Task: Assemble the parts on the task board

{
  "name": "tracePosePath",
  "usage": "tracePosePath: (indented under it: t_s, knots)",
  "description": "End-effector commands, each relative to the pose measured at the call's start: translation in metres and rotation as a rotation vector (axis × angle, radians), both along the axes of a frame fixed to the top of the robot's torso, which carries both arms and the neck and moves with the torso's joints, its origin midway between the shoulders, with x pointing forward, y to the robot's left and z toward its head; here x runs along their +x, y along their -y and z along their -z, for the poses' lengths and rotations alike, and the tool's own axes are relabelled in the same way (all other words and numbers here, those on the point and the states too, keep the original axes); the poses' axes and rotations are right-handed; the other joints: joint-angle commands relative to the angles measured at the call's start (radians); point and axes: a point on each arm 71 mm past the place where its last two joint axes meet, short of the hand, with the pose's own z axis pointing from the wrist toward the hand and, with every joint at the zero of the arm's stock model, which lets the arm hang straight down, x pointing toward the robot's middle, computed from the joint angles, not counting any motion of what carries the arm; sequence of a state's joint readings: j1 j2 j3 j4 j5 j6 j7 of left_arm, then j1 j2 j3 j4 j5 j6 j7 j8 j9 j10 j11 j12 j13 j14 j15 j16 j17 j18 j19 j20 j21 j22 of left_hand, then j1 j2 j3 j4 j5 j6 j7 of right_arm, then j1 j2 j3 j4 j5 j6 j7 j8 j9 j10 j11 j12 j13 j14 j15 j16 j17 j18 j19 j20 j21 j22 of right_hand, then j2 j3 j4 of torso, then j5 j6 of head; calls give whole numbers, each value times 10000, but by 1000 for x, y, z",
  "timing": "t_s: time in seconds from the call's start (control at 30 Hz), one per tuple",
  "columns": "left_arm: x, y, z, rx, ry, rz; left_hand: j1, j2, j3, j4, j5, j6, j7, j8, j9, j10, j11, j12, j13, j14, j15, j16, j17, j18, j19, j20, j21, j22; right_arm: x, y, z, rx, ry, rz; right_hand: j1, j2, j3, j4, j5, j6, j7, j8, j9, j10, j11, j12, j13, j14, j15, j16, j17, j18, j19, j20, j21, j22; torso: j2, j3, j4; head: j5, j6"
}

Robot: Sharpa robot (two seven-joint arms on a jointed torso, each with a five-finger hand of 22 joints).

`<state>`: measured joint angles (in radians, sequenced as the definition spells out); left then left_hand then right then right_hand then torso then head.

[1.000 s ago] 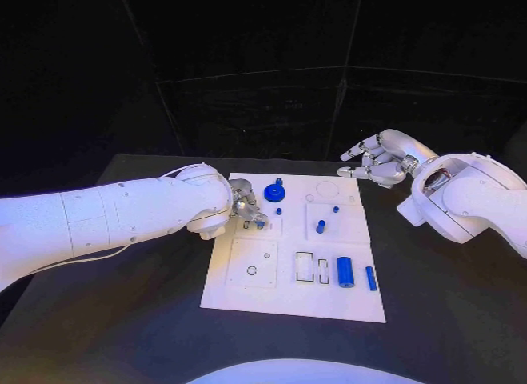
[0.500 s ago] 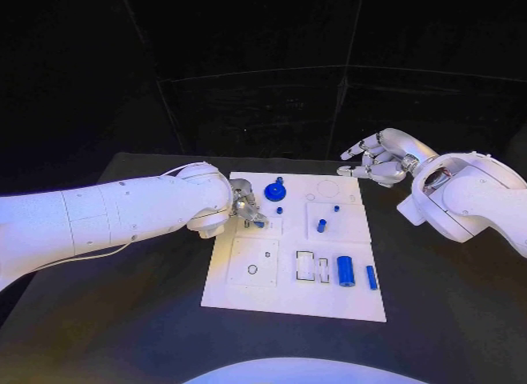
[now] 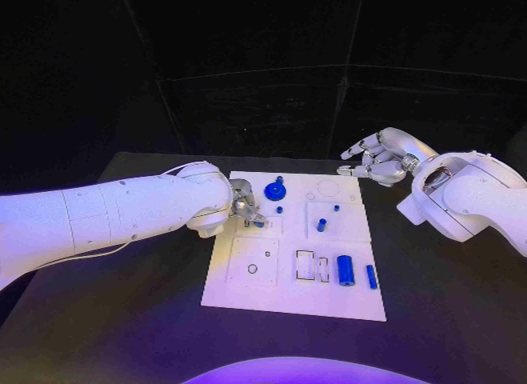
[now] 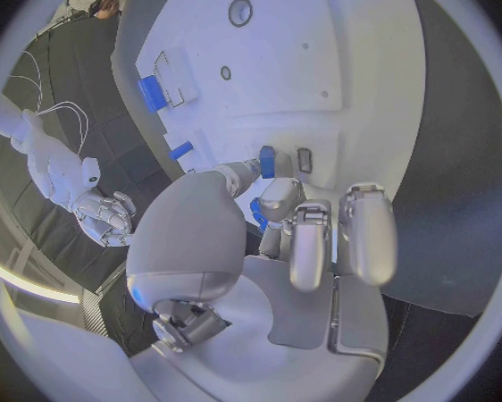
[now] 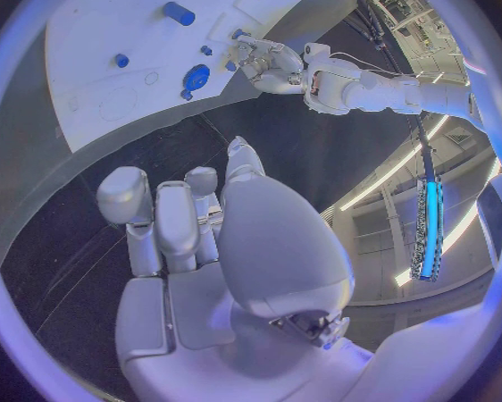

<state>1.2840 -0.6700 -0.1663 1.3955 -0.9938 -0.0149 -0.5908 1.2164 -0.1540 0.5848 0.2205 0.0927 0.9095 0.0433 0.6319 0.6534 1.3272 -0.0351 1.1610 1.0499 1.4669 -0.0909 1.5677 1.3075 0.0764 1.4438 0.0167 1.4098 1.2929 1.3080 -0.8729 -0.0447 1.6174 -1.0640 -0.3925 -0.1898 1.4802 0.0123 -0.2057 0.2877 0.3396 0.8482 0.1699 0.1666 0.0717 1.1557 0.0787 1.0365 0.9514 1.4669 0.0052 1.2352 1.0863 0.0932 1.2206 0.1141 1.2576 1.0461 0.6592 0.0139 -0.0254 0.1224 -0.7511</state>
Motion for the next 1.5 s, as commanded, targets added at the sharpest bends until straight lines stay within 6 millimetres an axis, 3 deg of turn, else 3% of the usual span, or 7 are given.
tracePosePath:
  t_s: [0.03,0.37,0.77,1.5]
  knots:
    - [-1,1,1,193,-165,153,100,-34,1498,-1551,55,21,-62,34,18,63,-1,-8,-17,1039,0,31,2633,-162,35,43,-5,-9,0,-1,-2,-21,56,-85,-20,94,-61,5,26,-85,-5,36,-13,-6,9,24,-11,52,-43,-63,17,184,69,-29,-33,-4,2,-4,2,-2,-4]
    - [-1,2,1,202,-176,178,-195,-73,1224,-1501,13,140,-104,30,21,144,-15,69,63,1039,-6,31,2633,-173,58,42,17,53,0,-1,-2,-17,59,-84,-33,103,-74,6,48,-84,-7,42,-13,-7,10,25,-18,55,-44,-64,22,184,73,-29,-36,-4,2,1,-7,6,-23]
    - [2,5,2,263,-239,247,-805,18,506,-1188,10,373,-175,-57,-32,185,-71,151,158,1039,-52,31,2633,-176,71,0,11,89,-1,-1,-2,-10,61,-73,-34,103,-74,6,48,-84,-7,42,-13,-7,10,25,-18,55,-44,-64,22,184,73,-29,-36,-4,-1,6,-3,-16,-52]
    - [7,12,3,438,-406,406,-1047,75,78,-1019,4,504,-200,-73,-36,256,-90,271,291,1039,-63,31,2633,-159,35,-12,-49,20,-2,-3,-2,7,54,-145,-43,107,-86,5,61,-83,-8,46,-12,-19,9,14,-37,53,-44,-80,6,186,68,-30,-46,-17,-1,-3,-2,-71,-102]
